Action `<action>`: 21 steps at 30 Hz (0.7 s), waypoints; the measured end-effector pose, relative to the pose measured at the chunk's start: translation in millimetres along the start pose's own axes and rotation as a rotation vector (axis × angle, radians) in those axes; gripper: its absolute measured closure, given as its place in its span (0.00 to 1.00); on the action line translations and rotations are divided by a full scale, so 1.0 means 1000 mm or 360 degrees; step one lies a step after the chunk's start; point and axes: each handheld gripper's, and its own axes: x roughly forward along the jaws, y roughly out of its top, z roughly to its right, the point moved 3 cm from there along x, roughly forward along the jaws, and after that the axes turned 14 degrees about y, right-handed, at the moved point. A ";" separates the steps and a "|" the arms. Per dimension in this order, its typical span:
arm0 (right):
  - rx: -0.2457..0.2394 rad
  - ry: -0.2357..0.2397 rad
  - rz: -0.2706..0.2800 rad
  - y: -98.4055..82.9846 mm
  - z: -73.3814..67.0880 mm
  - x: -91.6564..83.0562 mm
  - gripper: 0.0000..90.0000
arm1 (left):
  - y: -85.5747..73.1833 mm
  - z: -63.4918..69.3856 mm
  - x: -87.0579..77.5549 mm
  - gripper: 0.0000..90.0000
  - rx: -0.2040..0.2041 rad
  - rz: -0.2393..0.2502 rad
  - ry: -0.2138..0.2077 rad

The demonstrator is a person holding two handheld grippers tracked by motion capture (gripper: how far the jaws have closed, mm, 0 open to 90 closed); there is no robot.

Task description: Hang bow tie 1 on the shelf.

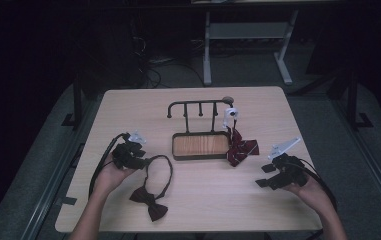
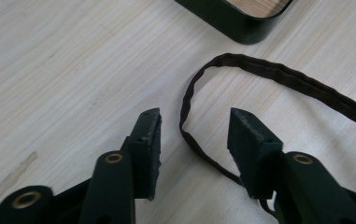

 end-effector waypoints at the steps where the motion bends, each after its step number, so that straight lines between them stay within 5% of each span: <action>1: 0.0000 -0.0001 0.0001 0.000 0.000 0.000 0.40 | 0.001 0.001 0.001 0.64 0.0009 0.0005 -0.0001; 8: -0.0015 0.0007 -0.0013 0.003 -0.003 0.005 0.40 | 0.002 0.004 0.014 0.70 0.0058 -0.0053 0.0095; 16: -0.0019 -0.0003 -0.0010 0.003 -0.003 0.005 0.41 | -0.002 0.003 0.019 0.78 0.0039 -0.0110 0.0094; 21: -0.0020 -0.0014 -0.0006 0.002 -0.003 0.003 0.42 | -0.001 0.007 0.021 0.80 0.0108 -0.0133 0.0105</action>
